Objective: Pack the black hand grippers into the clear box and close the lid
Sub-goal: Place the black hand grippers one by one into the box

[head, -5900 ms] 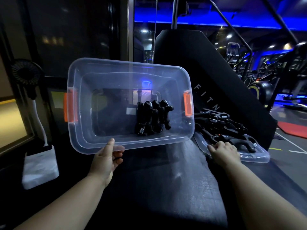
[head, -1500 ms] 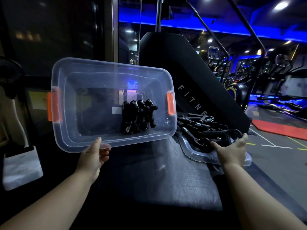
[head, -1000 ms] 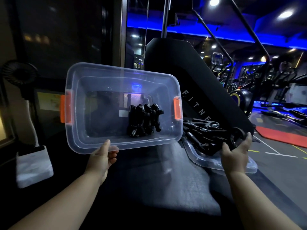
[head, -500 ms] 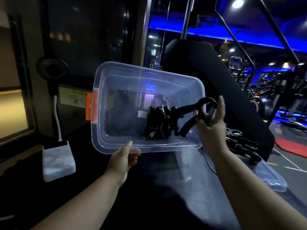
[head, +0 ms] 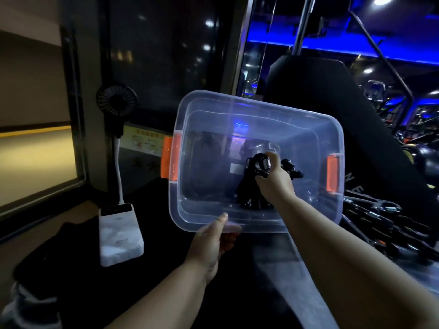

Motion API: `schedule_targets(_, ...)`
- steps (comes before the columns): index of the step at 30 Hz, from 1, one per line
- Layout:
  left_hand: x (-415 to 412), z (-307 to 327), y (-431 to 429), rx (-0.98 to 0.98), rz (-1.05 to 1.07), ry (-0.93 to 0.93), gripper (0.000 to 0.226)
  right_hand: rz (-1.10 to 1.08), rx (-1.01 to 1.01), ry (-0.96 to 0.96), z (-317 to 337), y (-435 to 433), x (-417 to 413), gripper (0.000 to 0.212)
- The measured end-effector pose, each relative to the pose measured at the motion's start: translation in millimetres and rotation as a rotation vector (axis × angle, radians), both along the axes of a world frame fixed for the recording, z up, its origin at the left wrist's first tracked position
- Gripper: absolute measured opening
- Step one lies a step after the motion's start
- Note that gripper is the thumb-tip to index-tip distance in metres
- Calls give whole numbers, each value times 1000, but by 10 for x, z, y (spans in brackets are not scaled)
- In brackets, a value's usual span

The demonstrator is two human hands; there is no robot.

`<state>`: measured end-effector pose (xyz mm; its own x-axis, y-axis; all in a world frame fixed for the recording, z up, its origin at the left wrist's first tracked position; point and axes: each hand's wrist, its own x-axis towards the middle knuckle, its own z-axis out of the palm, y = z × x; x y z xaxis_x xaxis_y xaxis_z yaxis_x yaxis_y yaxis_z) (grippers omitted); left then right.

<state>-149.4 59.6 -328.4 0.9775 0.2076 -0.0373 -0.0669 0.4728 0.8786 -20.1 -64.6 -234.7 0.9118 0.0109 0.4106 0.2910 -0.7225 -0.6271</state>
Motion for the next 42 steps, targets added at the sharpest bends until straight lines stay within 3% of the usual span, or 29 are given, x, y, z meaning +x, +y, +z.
schedule_targets(12, 24, -6, -13, -22, 8, -8, 42, -36, -138, 8, -87, 106, 350, 47)
schedule_targets(28, 14, 3, -31, -47, 6, -12, 36, -342, -714, -270, -58, 219, 472, 40)
schedule_targets(32, 12, -2, -30, -41, 3, -10, 36, -314, -752, -300, -78, 222, 494, 46)
schedule_targets(39, 15, 0, -32, -45, 4, -25, 36, -158, -763, -161, -107, 228, 547, 95)
schedule_targets(42, 15, -9, -24, -36, -4, -33, 38, -162, -794, -159, -96, 227, 590, 102)
